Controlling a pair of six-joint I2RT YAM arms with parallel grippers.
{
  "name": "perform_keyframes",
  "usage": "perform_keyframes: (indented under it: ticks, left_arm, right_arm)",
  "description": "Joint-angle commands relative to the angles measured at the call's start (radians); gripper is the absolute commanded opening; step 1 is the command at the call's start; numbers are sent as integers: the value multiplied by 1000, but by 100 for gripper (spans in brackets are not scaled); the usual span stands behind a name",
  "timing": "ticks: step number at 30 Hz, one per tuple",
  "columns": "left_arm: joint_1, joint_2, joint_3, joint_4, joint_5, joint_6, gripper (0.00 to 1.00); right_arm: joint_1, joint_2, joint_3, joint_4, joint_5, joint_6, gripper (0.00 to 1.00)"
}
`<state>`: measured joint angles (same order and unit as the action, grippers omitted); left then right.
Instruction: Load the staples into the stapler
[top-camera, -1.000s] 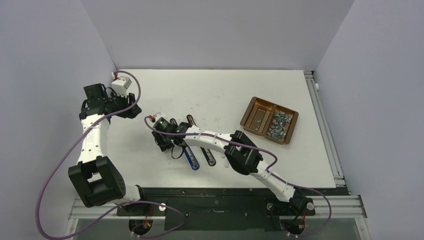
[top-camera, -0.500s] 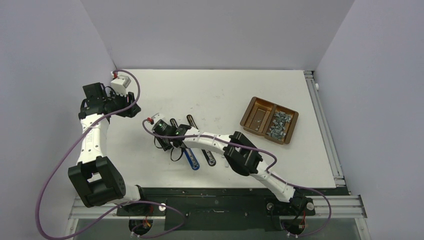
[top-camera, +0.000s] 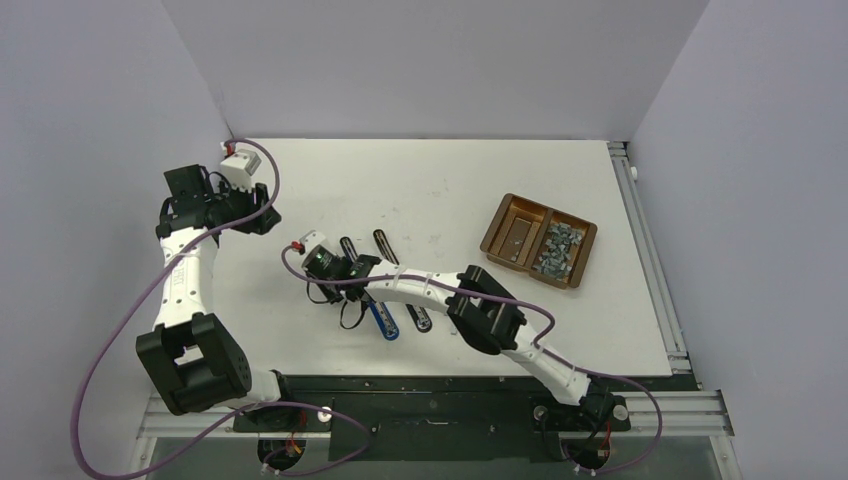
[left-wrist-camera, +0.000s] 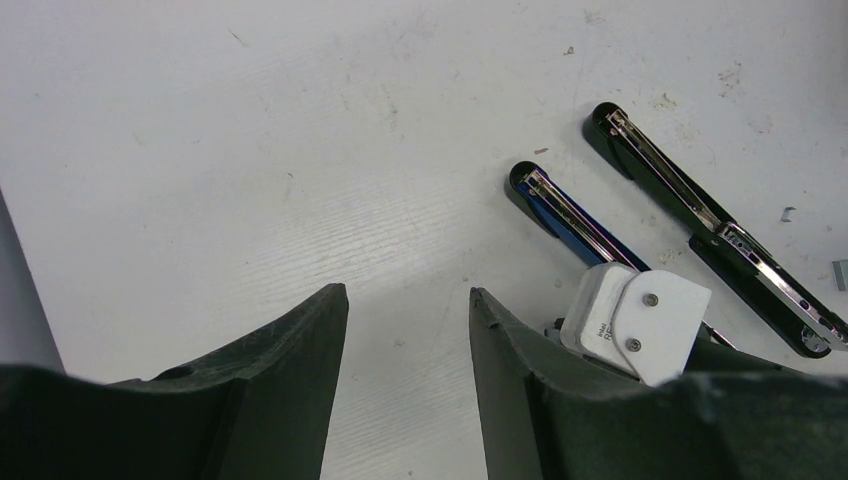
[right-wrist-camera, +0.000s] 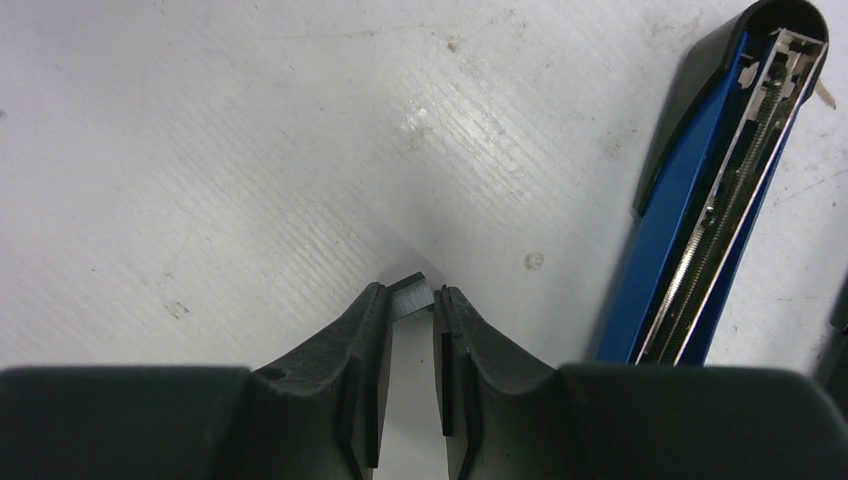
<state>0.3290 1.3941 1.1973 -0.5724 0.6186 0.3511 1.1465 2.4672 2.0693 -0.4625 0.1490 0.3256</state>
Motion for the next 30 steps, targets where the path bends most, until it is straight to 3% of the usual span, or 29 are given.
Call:
perform_keyframes:
  ticks: [1,5,9,13,16,19,23,30]
  left_arm:
    - [7,-39,64,26,28,-4,46]
    - [7,-41,81,19,44,-8,46]
    - [4,-57,89,-9,159,8,48]
    - [-11,-114,85,-28,332,65,57]
    - [-70,-169,85,-29,374,129,64]
    - [-160,-232,91,-50,361,234,66]
    - [-330,-338,31,58,257,277,70]
    - [-604,-445,-76,164,71,387,72]
  right_arm:
    - [-6,-92,-40,-54,-45,23,15]
    - [-36,-197,-74,-56,-92,47,15]
    - [-92,-331,-172,-34,-191,93,15]
    - [-190,-477,-315,30,-357,176,15]
    - [-266,-570,-414,100,-508,263,15]
    - [-330,-648,-492,205,-651,369,16]
    - [-425,-750,-618,412,-825,550,16]
    - [-582,-908,-896,720,-985,847,18]
